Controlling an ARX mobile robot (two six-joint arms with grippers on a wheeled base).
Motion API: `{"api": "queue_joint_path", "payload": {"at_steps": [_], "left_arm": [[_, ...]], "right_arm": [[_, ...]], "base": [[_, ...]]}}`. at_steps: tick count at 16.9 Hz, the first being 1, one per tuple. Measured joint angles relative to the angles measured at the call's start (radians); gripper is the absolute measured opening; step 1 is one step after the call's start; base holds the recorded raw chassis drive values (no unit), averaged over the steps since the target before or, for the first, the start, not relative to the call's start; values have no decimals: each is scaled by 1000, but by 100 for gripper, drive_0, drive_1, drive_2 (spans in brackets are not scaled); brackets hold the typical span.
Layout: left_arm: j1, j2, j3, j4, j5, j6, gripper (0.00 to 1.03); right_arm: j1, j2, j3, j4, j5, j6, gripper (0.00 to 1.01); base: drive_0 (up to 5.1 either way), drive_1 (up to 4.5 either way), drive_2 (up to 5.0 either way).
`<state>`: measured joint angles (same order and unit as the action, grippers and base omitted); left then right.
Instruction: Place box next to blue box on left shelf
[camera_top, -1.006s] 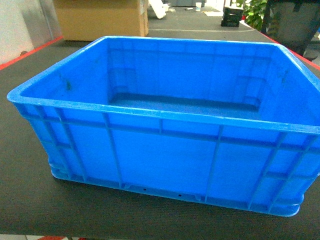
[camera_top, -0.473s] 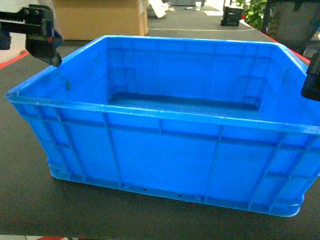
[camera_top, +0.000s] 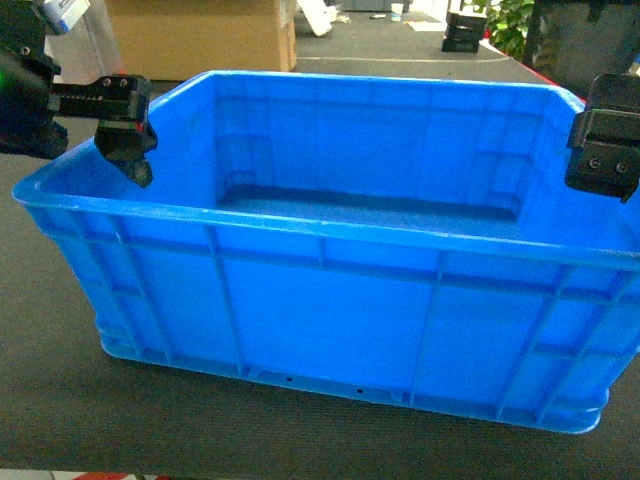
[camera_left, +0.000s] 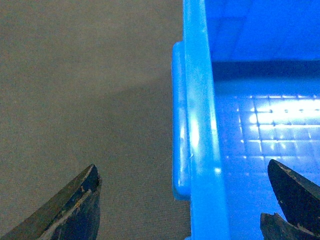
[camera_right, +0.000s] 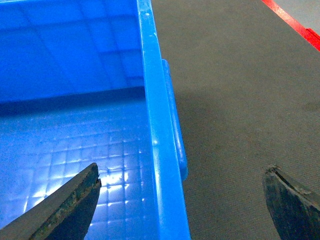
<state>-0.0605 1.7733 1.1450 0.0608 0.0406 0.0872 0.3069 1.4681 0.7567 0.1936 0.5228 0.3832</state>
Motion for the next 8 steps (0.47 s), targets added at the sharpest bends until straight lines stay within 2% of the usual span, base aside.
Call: {"api": "queue_joint_path", "payload": {"at_steps": [3, 7, 8], "left_arm": [[-2, 18, 5, -54, -14, 8, 98], [-10, 19, 6, -76, -15, 8, 98], [-10, 20, 7, -85, -15, 7, 88]], "right_arm": [[-14, 42, 9, -31, -54, 12, 98], [-26, 68, 12, -31, -91, 24, 97], [-26, 72, 13, -45, -95, 31, 86]], "base": [[0, 0, 0], [0, 0, 0], [0, 0, 0]]}}
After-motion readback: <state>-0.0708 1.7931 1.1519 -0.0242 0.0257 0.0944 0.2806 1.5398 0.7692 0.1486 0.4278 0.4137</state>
